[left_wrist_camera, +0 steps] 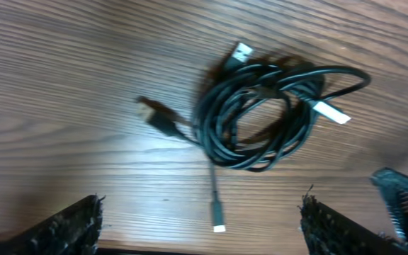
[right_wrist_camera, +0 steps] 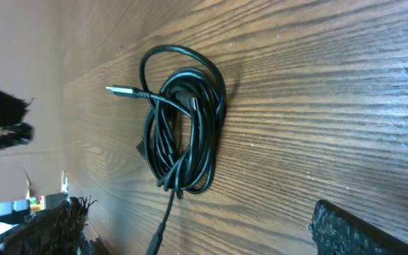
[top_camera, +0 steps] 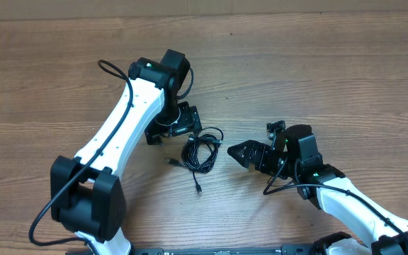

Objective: Untangle cables

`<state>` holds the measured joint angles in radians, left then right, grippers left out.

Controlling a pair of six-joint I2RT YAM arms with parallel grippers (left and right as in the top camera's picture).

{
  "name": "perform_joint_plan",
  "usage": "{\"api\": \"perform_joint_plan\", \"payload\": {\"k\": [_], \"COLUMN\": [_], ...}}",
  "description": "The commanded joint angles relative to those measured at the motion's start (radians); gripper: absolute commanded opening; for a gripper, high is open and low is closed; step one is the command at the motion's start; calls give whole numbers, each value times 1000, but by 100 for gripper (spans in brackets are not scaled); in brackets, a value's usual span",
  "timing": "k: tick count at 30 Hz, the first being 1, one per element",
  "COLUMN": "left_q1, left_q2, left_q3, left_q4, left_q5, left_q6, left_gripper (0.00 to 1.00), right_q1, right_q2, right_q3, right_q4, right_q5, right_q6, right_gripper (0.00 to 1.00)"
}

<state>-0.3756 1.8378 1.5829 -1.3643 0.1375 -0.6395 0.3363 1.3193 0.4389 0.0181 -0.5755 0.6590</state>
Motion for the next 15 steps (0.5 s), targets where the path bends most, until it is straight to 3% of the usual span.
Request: {"api": "perform_joint_plan", "payload": {"k": [1,7,10,11,15], "left_q1": [-23,-87,-102,-101,-102], "left_q2": [-204,-501,-677,-760,-824], "left_q3": [11,-130,-379,-537,-811], "left_q4": [-24,46,223,361,644], "left_q5": [-164,-291,-288,-264,-202], "left_q6": [24,-59,-104,-122,-120], "left_gripper": [94,100,100,99,100], "right_q1": [3,3,3,3,3], "right_q2": [-70,-224,-319,-370,-441], "right_q3": [8,8,8,8,8], "right_q4": [-35,-129,-203,-250,-321], "right_q5": [6,19,62,89,129], "right_q6": [-63,-66,-66,-66,-65], "right_gripper": [100,100,100,100,100]}}
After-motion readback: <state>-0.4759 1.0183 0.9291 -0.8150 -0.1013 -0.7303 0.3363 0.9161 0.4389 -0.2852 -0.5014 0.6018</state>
